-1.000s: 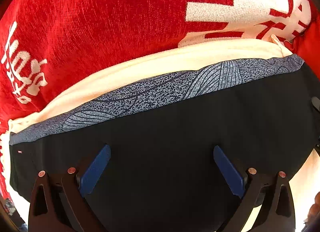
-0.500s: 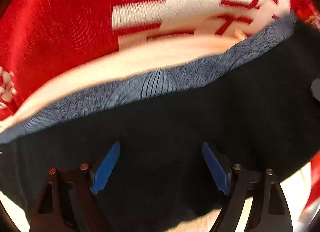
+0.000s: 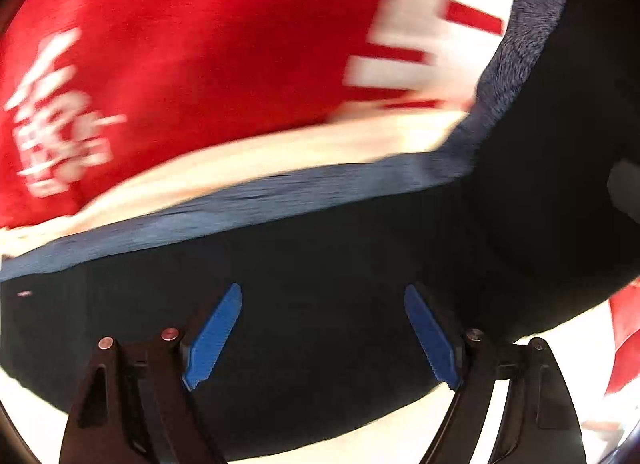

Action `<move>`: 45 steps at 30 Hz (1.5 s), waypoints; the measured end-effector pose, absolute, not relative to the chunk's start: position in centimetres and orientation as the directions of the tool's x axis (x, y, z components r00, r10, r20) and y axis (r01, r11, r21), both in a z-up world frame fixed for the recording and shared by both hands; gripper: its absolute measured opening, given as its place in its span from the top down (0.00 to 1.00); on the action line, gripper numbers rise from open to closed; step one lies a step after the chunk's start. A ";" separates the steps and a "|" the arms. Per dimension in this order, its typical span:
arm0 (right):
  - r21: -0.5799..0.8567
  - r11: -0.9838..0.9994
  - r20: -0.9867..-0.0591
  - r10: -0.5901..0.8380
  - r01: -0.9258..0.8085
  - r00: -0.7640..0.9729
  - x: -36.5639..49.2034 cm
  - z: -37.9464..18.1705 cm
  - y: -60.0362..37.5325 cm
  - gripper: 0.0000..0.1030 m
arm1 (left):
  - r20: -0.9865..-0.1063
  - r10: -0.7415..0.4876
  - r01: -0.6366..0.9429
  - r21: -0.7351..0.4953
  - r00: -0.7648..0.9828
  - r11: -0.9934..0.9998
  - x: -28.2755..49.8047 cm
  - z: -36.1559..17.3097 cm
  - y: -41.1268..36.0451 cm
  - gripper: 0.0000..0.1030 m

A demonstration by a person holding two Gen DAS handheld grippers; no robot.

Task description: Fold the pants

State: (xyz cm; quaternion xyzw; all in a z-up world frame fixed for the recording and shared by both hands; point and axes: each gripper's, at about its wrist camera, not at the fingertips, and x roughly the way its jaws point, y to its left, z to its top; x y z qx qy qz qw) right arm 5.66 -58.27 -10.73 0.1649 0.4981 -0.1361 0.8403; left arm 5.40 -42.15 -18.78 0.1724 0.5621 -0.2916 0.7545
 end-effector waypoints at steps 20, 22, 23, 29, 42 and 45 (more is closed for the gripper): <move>0.342 0.888 -0.917 0.245 0.307 0.314 9.6 -15.7 -42.5 0.41 | -0.976 -0.100 0.459 0.001 0.195 0.888 14.1 -21.8 -23.7 0.17; 0.506 0.730 -0.857 0.368 0.459 0.360 9.4 -17.4 -45.3 0.41 | -0.985 -0.079 0.464 0.003 0.156 0.886 13.3 -23.5 -24.5 0.12; 0.589 0.599 -0.808 0.429 0.542 0.404 9.0 -18.9 -46.9 0.43 | -0.975 -0.072 0.430 0.026 0.210 0.903 13.1 -23.7 -23.9 0.00; 0.710 0.274 -0.676 0.522 0.648 0.520 7.8 -22.8 -48.5 0.55 | -0.978 -0.134 0.367 -0.067 0.158 0.928 13.7 -24.5 -21.4 0.00; 0.742 0.091 -0.616 0.481 0.664 0.624 8.0 -23.8 -50.0 0.95 | -0.980 -0.110 0.365 -0.044 0.163 0.930 13.3 -24.4 -22.2 0.00; 0.733 0.292 -0.660 0.525 0.615 0.538 8.9 -20.7 -48.7 0.95 | -0.983 -0.084 0.368 -0.018 0.163 0.930 13.9 -23.4 -23.3 0.00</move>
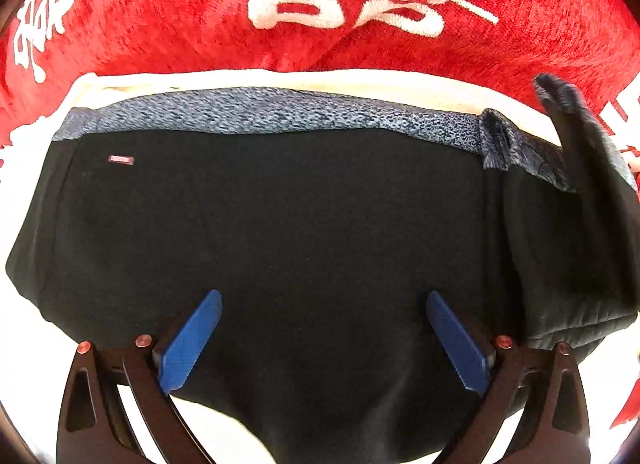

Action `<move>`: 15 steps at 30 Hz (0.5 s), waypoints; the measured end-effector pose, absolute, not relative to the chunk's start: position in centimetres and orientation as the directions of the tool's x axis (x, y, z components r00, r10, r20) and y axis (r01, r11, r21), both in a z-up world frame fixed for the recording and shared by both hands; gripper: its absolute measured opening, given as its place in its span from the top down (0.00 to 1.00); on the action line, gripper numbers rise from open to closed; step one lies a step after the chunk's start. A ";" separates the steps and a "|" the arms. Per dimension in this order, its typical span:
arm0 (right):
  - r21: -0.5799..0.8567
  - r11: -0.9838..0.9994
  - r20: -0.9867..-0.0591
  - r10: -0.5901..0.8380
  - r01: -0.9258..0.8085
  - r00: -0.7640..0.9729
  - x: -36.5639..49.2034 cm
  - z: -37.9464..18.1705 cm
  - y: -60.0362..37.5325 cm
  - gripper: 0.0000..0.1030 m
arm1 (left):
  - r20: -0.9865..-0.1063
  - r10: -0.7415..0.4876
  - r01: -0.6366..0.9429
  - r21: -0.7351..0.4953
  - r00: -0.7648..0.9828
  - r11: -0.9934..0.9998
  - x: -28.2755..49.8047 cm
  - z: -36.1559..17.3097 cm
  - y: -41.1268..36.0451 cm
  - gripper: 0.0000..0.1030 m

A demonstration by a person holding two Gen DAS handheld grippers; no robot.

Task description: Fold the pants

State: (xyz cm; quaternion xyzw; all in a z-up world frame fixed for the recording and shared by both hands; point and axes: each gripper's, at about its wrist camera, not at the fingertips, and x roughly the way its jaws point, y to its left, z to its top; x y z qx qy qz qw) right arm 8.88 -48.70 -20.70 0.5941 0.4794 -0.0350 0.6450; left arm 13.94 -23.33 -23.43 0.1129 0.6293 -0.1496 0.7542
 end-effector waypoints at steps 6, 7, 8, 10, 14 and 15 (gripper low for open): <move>0.644 0.364 -0.728 0.563 0.673 0.392 7.5 -25.0 -45.7 0.94 | -0.978 -0.056 0.360 0.020 0.201 0.933 14.2 -21.8 -21.7 0.00; 0.645 0.354 -0.724 0.566 0.677 0.393 7.5 -25.7 -45.7 0.93 | -0.976 -0.050 0.369 0.033 0.213 0.929 14.1 -21.4 -21.4 0.00; 0.653 0.338 -0.714 0.571 0.678 0.404 7.5 -26.0 -45.9 0.92 | -0.974 -0.047 0.376 0.042 0.223 0.925 14.1 -21.0 -21.3 0.00; 0.655 0.368 -0.713 0.589 0.660 0.380 7.8 -25.3 -46.0 0.84 | -0.970 -0.040 0.390 0.059 0.241 0.919 14.0 -20.0 -21.2 0.00; 0.627 0.544 -0.762 0.575 0.558 0.298 7.8 -21.1 -45.8 0.40 | -0.966 -0.060 0.405 0.048 0.250 0.913 14.3 -17.6 -22.3 0.00; 0.614 0.592 -0.783 0.541 0.522 0.307 7.5 -19.4 -46.5 0.40 | -0.964 -0.072 0.412 0.041 0.255 0.910 14.4 -16.7 -23.0 0.00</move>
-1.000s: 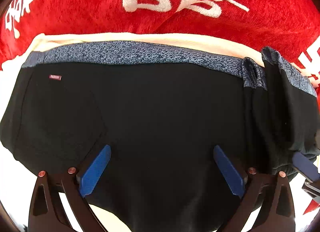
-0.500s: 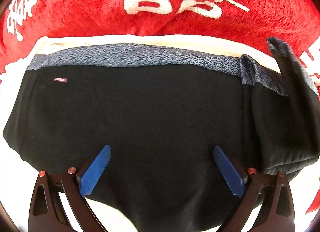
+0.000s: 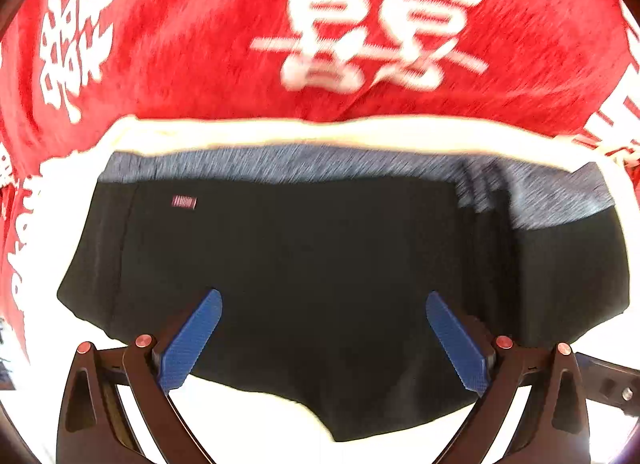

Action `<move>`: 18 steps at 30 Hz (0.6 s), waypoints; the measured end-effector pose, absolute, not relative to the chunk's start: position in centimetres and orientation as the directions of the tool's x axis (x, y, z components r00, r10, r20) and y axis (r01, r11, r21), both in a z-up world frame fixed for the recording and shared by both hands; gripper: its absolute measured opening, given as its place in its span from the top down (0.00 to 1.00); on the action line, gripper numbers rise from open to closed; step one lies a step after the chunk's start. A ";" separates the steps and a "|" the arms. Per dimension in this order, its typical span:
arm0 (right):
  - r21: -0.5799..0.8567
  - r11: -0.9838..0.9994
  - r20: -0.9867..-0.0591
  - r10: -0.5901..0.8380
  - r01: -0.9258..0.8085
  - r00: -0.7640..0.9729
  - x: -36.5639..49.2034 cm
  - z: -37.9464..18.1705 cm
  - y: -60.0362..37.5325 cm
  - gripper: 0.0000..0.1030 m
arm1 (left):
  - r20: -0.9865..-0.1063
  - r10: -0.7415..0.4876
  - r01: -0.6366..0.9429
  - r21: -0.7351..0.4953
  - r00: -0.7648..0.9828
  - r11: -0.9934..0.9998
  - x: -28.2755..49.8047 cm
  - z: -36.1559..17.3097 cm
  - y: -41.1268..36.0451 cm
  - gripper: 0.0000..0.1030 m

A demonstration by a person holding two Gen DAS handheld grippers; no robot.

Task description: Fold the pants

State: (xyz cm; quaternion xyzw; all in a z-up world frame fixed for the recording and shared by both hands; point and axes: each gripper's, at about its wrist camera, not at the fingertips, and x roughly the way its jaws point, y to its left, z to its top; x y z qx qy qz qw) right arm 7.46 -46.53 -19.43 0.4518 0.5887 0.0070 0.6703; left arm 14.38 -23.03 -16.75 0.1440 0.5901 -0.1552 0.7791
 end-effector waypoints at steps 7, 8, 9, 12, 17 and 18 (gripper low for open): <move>0.446 0.660 -0.893 0.288 0.605 0.345 7.1 -17.1 -58.0 0.91 | -0.947 -0.208 0.513 -0.056 0.245 0.857 15.0 -14.7 -32.0 0.00; 0.443 0.658 -0.895 0.284 0.608 0.345 7.9 -17.6 -58.7 0.91 | -0.947 -0.214 0.523 -0.060 0.239 0.850 14.9 -14.8 -33.3 0.00; 0.430 0.672 -0.901 0.277 0.603 0.334 8.8 -18.2 -59.4 0.91 | -0.947 -0.222 0.534 -0.066 0.233 0.843 14.7 -15.1 -34.8 0.00; 0.437 0.709 -0.898 0.310 0.554 0.312 11.6 -19.9 -59.3 0.91 | -0.954 -0.207 0.543 -0.058 0.217 0.838 14.1 -16.8 -37.4 0.00; 0.429 0.728 -0.903 0.344 0.535 0.257 12.9 -24.4 -58.4 0.92 | -0.985 -0.063 0.443 0.014 0.160 0.897 14.2 -22.0 -36.0 0.00; 0.448 0.712 -0.894 0.351 0.540 0.279 12.6 -25.1 -58.5 0.92 | -0.983 -0.107 0.411 -0.036 0.151 0.911 14.3 -22.1 -35.0 0.00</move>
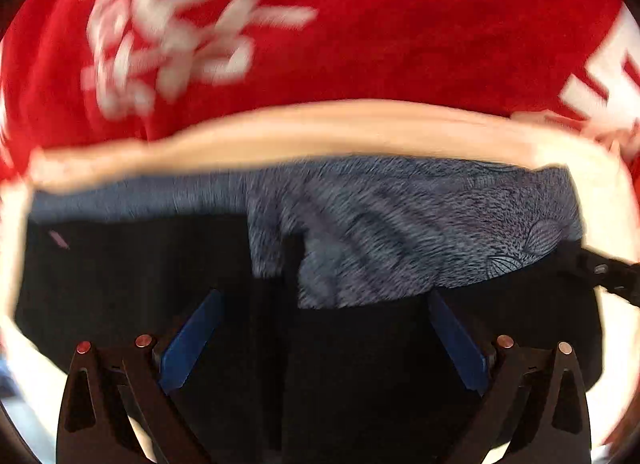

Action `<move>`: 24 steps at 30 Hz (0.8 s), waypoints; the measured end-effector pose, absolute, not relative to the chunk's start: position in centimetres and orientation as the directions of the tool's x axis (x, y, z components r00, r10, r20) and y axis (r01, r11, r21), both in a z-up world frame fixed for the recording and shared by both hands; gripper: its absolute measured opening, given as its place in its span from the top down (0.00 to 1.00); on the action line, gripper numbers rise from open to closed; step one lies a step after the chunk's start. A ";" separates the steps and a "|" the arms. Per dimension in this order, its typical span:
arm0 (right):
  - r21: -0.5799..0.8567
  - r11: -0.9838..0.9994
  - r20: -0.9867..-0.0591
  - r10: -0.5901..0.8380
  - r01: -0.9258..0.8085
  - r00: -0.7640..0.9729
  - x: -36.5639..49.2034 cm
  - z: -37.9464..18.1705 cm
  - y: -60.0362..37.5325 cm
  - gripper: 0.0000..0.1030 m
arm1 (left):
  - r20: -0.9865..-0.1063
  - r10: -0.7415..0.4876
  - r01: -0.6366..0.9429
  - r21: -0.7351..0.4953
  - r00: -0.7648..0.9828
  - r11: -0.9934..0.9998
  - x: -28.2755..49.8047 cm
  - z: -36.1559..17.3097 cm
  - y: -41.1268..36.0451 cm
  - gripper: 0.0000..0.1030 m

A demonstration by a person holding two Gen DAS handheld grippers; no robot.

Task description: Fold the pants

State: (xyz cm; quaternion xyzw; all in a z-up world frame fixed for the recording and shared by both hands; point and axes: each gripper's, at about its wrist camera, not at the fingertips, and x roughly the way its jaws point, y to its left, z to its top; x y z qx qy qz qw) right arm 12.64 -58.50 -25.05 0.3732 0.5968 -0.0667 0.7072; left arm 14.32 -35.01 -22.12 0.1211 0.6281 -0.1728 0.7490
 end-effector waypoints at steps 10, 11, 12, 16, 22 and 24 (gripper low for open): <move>0.347 0.797 -0.937 0.274 0.493 0.216 12.8 -22.0 -54.7 0.87 | -0.988 -0.012 0.440 0.058 0.155 0.896 14.5 -18.8 -33.2 0.00; 0.346 0.789 -0.938 0.271 0.508 0.217 12.8 -21.7 -54.3 0.87 | -0.989 0.004 0.431 0.069 0.151 0.900 14.6 -18.4 -32.5 0.00; 0.348 0.780 -0.937 0.271 0.520 0.220 12.6 -21.3 -53.8 0.86 | -0.989 0.007 0.425 0.070 0.148 0.902 14.6 -18.0 -31.9 0.00; 0.346 0.771 -0.938 0.276 0.535 0.209 11.9 -20.1 -51.1 0.77 | -0.987 0.033 0.424 0.099 0.159 0.900 14.5 -16.9 -29.3 0.00; 0.311 0.805 -0.950 0.266 0.506 0.162 10.9 -18.5 -46.4 0.39 | -0.988 0.024 0.406 0.084 0.151 0.910 14.7 -15.5 -24.7 0.00; 0.307 0.811 -0.951 0.275 0.498 0.138 10.7 -18.4 -44.9 0.32 | -0.989 0.036 0.396 0.091 0.145 0.914 14.7 -15.3 -23.1 0.00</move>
